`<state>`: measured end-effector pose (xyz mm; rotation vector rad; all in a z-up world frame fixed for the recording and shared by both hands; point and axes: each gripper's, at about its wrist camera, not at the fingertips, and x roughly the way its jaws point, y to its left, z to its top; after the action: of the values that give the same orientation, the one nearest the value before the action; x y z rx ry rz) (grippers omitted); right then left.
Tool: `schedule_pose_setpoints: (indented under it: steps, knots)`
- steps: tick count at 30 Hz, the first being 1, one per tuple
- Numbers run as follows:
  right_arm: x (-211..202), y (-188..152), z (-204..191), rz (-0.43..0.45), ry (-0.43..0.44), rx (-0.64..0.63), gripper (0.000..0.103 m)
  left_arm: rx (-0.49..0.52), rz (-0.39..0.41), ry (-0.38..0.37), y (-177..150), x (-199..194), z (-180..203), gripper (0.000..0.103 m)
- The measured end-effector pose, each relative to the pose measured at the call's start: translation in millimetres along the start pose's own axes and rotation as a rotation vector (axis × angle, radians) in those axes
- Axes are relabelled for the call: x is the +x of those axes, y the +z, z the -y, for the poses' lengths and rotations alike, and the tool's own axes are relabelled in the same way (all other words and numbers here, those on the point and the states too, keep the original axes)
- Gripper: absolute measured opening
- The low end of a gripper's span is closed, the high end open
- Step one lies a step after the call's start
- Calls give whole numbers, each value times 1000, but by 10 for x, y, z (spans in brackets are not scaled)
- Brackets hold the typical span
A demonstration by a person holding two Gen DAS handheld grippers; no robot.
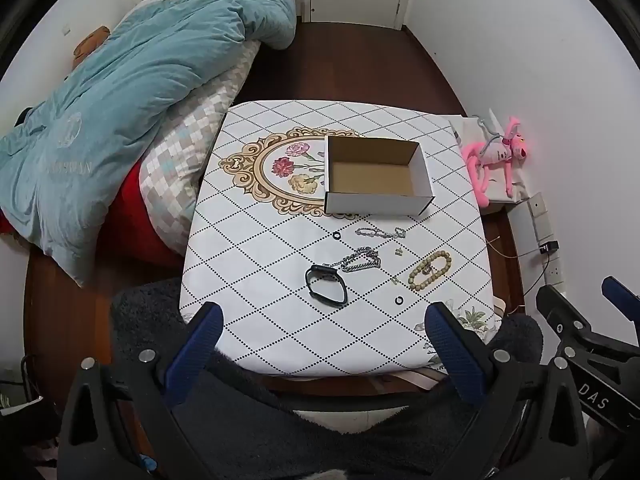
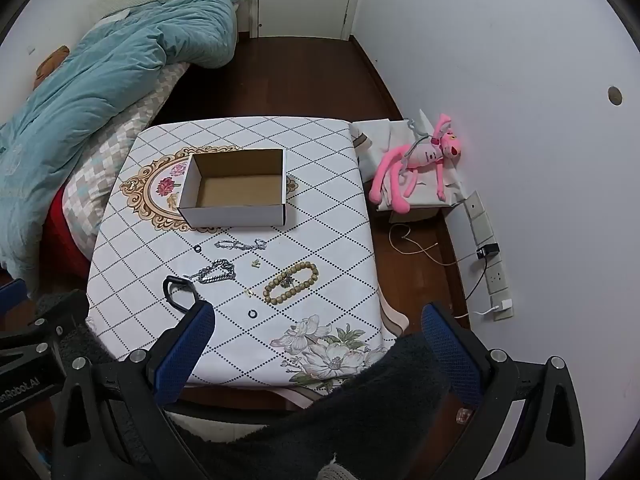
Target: Organize jewelry
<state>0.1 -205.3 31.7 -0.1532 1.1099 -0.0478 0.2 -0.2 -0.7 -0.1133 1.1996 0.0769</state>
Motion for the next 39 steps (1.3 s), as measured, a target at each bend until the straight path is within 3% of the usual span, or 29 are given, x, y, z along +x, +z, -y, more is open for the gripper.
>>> schedule_pose_setpoints:
  steps: [39]
  knots:
    - [-62,49,-6,9,23,4,103,6,17,4,36,-109,-2,103]
